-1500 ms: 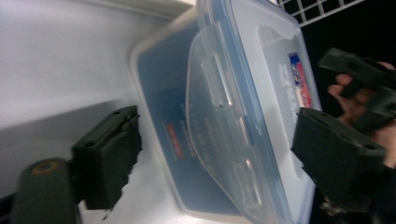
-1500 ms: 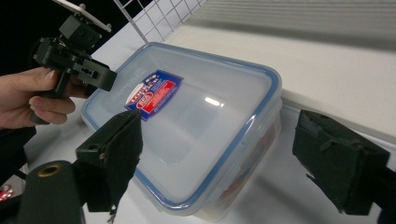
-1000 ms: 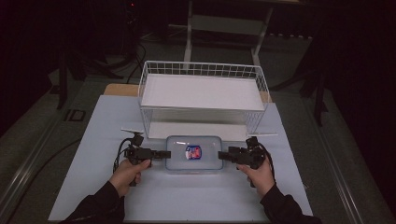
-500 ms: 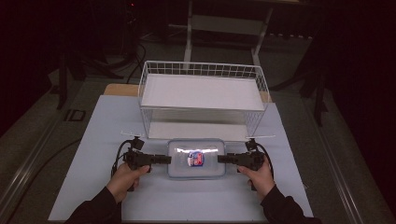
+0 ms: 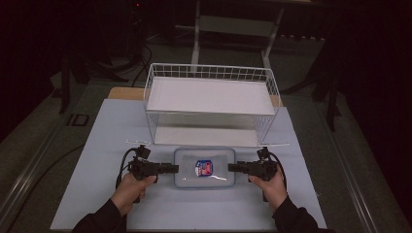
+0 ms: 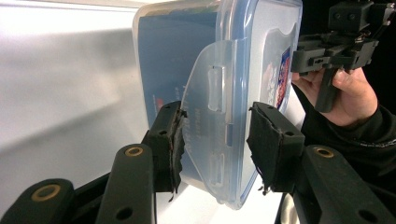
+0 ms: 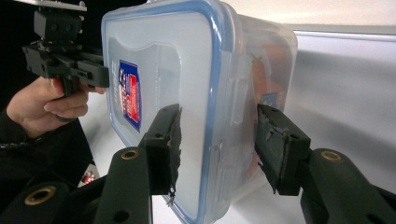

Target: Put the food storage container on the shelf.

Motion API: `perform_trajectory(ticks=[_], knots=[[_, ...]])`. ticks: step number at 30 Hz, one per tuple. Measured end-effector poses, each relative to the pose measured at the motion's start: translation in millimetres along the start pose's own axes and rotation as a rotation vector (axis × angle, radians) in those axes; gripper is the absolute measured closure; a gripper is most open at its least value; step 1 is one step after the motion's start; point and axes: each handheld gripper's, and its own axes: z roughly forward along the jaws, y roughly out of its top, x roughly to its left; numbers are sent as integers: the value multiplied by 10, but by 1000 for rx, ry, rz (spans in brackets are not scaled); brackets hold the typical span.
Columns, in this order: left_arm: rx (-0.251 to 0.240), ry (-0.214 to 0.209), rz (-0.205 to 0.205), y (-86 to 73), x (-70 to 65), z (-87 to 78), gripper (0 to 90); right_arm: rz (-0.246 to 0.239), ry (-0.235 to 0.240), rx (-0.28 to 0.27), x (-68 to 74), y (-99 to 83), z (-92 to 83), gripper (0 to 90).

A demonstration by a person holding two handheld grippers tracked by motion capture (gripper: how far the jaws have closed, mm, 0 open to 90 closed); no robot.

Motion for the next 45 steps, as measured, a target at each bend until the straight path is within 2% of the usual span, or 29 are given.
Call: perform_trajectory(ticks=[7,9,11,13,14,19,29,30,31,37,38,39,40,41,42,45], knots=[[-37,-15,30,124,-193,-91,556,-21,-7,-36,169,67,-166,520],[-51,-27,41,178,-266,-137,556,0,-7,-42,241,107,-247,520],[-63,-30,56,226,-336,-171,558,-24,-13,-62,309,146,-311,521],[-63,-30,56,226,-336,-171,557,-32,-12,-71,339,171,-345,521],[-81,-25,78,331,-462,-233,558,-41,-8,-92,393,230,-413,522],[-98,-19,117,499,-637,-337,559,-79,-8,-131,521,382,-544,522],[-143,-1,164,859,-955,-585,559,-130,-6,-185,791,768,-757,522],[-143,-1,164,859,-955,-585,559,-131,-2,-192,812,815,-775,522],[-153,5,178,951,-1016,-637,559,-137,1,-197,834,863,-792,522],[-192,4,207,1232,-1125,-728,559,-168,-4,-236,945,1160,-898,522],[-192,4,207,1232,-1125,-728,559,-167,-3,-242,954,1210,-913,522],[-196,8,214,1283,-1135,-731,559,-167,-3,-242,954,1210,-913,522],[-207,7,212,1374,-1144,-733,559,-170,-9,-251,962,1309,-939,522],[-207,7,212,1374,-1144,-733,558,-170,-9,-251,962,1309,-939,522],[-212,13,217,1464,-1152,-734,557,-178,-18,-255,965,1400,-954,521],[-216,22,226,1550,-1150,-733,557,-174,-18,-260,953,1481,-958,520]])
